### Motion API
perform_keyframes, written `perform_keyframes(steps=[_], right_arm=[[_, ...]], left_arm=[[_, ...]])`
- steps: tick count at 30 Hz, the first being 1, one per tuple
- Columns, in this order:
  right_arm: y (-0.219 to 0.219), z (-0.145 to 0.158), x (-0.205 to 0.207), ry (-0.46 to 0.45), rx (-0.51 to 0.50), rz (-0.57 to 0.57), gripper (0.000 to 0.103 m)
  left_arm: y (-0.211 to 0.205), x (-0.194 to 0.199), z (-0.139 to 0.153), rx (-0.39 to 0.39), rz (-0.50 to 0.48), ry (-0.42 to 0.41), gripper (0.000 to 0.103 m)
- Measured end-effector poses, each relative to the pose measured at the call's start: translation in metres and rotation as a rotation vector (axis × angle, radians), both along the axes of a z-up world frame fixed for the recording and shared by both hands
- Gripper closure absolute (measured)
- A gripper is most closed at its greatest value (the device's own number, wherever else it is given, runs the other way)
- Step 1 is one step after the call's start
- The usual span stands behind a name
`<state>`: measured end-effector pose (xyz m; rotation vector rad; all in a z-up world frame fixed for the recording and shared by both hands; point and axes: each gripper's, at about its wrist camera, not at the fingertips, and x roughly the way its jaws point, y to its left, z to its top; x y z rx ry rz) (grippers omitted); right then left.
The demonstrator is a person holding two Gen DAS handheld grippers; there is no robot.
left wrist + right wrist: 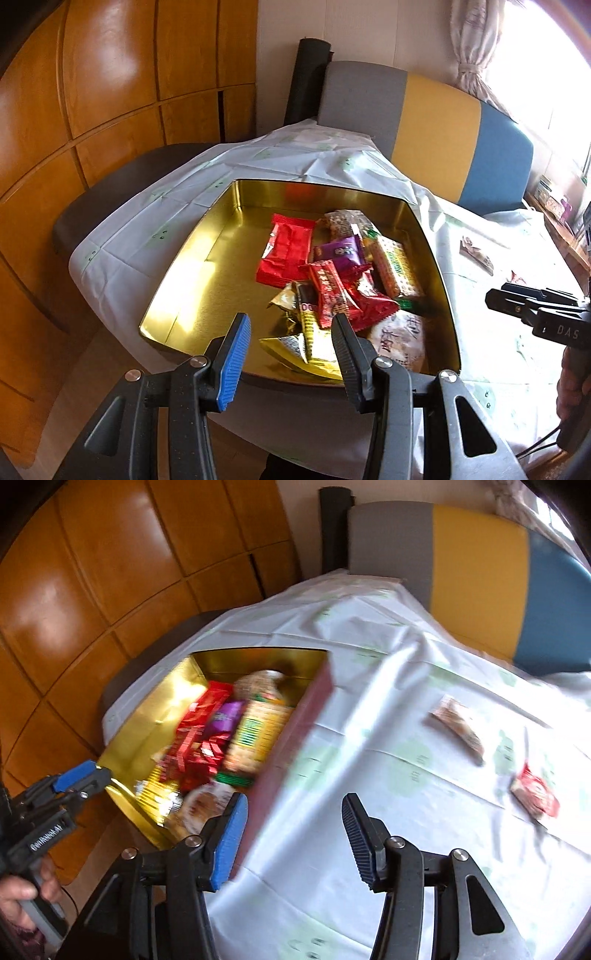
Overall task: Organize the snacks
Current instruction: 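Move both tools back toward the white and red-and-white packets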
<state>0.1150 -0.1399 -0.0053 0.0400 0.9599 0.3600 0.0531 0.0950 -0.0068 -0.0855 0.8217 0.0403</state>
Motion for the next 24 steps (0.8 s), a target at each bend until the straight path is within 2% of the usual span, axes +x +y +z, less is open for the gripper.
perform_keyframes(steps=[8,18,24], right_arm=[[-0.054,-0.002,-0.005,0.010,-0.030,-0.096,0.048],[-0.103,0.002,-0.007,0.002,-0.088,-0.166,0.043],[-0.138,0.004,-0.004,-0.003,-0.133,-0.225,0.034]], left_arm=[[-0.014,-0.002,0.001,0.015,-0.037,0.002,0.057],[-0.033,-0.001,0.004,0.037,-0.086,0.004,0.057],[-0.047,0.002,0.006,0.053,-0.115,0.003,0.057]])
